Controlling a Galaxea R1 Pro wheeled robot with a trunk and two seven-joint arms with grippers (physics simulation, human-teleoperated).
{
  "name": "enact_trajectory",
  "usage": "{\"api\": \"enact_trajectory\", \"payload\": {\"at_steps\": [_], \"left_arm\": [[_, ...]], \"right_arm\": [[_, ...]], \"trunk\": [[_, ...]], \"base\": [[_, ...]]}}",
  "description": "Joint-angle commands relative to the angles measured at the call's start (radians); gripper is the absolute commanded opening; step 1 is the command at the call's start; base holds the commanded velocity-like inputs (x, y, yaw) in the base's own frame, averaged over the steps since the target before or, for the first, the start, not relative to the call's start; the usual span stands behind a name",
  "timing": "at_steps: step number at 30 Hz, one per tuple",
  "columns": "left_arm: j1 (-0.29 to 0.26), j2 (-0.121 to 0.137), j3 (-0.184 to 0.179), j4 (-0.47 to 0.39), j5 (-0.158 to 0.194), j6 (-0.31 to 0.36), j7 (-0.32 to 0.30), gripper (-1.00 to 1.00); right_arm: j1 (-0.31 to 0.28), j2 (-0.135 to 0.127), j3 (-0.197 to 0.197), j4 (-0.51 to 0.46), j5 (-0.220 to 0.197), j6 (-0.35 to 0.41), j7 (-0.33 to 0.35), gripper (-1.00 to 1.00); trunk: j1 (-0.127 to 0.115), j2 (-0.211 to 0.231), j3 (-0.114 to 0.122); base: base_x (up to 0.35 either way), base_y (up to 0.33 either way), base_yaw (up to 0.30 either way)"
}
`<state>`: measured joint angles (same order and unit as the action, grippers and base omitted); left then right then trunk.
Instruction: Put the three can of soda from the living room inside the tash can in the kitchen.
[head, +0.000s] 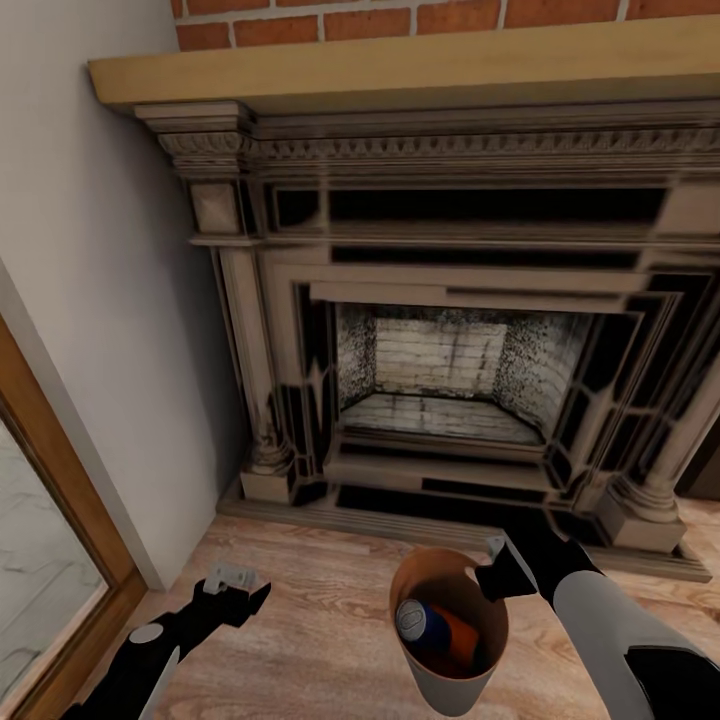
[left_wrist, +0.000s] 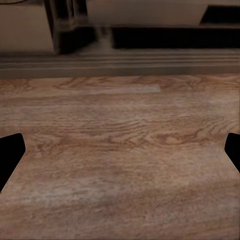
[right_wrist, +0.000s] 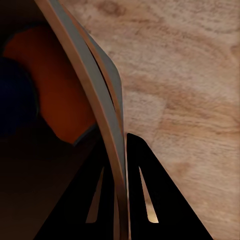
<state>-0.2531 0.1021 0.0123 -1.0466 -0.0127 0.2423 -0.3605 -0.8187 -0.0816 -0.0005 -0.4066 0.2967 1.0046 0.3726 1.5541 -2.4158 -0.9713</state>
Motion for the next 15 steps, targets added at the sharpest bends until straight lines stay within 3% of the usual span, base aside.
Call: {"api": "enact_trajectory", "payload": {"at_steps": [1, 8, 15], "left_arm": [[0.0, 0.0, 0.0, 0.0, 0.0, 0.0, 0.0, 1.0], [0.0, 0.0, 0.0, 0.003, 0.0, 0.0, 0.0, 1.0], [0.0, 0.0, 0.0, 0.003, -0.001, -0.001, 0.0, 1.0]], "right_arm": [[0.0, 0.001, -0.003, 0.0, -0.021, 0.003, 0.004, -1.0], [0.0, -0.001, -0.003, 0.0, -0.021, 0.003, 0.005, -1.0], [0.0, 0.0, -0.003, 0.0, -0.021, 0.003, 0.004, -1.0]], "trunk": [[0.004, -0.007, -0.003], [0.031, -0.056, -0.025], [0.031, -0.056, -0.025]], "base": [[0.0, 0.0, 0.0], [0.0, 0.0, 0.0], [0.0, 0.0, 0.0]]}}
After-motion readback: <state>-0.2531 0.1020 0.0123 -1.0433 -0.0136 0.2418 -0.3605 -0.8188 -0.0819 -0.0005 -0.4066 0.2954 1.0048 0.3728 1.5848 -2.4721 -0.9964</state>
